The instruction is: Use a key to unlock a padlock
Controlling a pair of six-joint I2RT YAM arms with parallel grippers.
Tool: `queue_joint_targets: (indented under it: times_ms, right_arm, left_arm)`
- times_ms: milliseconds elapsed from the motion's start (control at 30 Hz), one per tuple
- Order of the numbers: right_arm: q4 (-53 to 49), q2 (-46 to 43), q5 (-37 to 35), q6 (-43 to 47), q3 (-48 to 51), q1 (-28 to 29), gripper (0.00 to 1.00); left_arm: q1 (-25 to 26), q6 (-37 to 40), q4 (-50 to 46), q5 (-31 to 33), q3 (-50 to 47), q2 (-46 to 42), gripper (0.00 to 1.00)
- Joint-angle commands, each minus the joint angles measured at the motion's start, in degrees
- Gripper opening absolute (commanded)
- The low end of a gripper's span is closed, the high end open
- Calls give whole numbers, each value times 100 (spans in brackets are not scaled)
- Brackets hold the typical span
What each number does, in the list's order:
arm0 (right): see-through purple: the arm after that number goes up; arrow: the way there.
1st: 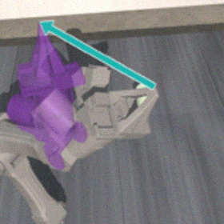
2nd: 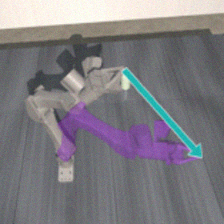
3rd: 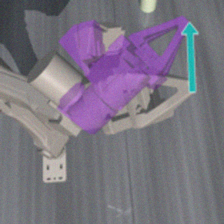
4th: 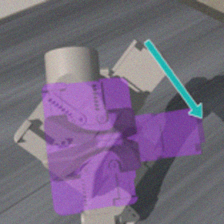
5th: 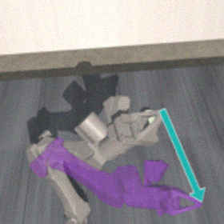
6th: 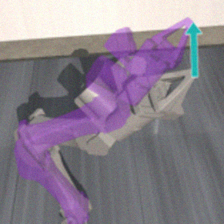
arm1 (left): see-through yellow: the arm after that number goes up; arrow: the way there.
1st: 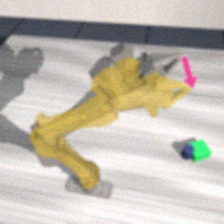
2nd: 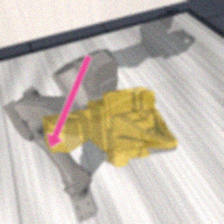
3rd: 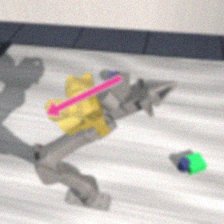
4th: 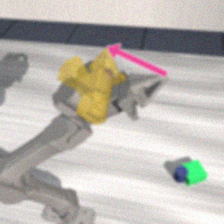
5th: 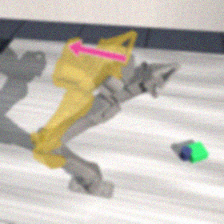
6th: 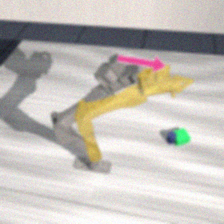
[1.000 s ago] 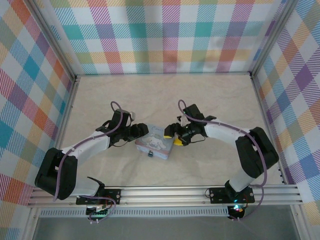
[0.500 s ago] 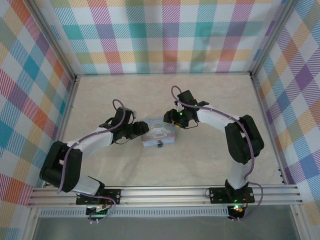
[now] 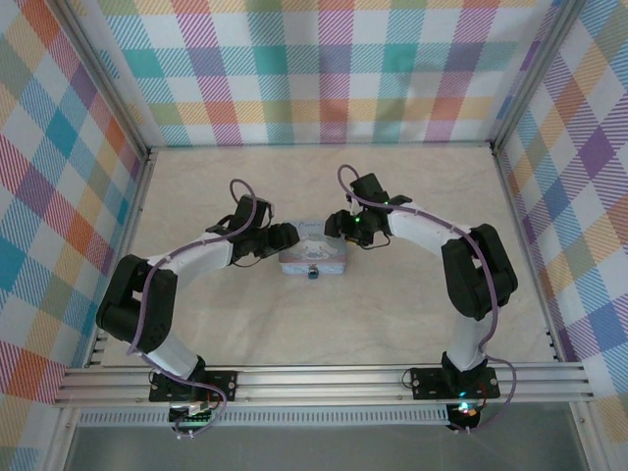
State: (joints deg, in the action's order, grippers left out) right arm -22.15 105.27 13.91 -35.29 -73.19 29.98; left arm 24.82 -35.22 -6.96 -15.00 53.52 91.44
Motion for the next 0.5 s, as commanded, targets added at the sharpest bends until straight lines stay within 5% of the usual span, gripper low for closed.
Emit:
queue_joint_targets:
  times_ms: [0,100,133,467]
  right_arm:
    - [115,-42,419,92,-134,115,63]
    - [71,-77,419,120,-145,88,64]
    - [44,-98,411,126,-141,83,65]
    - [-172,-583,28,258,115,-69,82]
  left_arm:
    - [58,-14,380,-256,82,-136,67]
    - [17,-18,251,-130,27,-286,83]
    - [-3,1,187,-77,22,-329,99]
    - [-278,-52,-323,464,-207,-1075,100]
